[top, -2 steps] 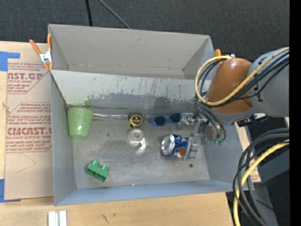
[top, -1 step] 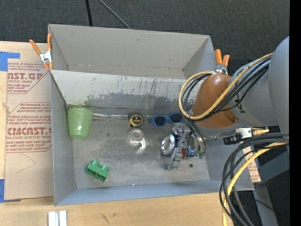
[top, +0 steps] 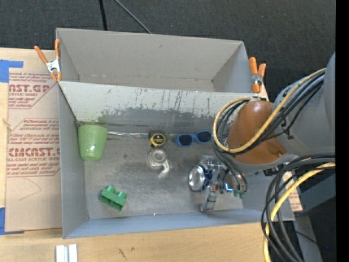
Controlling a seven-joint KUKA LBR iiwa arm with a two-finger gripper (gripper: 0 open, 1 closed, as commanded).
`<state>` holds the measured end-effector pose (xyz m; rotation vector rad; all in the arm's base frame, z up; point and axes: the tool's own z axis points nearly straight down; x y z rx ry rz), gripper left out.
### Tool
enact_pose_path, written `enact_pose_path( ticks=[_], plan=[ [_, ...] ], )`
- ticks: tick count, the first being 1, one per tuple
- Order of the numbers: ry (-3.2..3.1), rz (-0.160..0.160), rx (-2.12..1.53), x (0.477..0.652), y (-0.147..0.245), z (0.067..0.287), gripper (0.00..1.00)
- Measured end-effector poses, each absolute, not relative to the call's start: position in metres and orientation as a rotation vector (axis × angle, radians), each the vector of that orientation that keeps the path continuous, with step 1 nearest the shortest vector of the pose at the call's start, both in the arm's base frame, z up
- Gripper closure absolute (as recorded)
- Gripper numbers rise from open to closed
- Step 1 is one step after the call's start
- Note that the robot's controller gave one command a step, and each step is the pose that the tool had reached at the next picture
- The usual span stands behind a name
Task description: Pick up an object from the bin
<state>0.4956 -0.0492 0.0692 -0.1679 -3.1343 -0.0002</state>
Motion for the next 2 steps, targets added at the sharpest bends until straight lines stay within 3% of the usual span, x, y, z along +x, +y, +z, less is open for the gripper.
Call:
enact_pose_path(
  ticks=[1,2],
  plan=[
    [-3.136,0.000,-0.168,0.496,-0.049,0.069,1.00],
    [-3.150,0.002,-0.125,0.527,-0.070,0.259,1.00]
  ],
)
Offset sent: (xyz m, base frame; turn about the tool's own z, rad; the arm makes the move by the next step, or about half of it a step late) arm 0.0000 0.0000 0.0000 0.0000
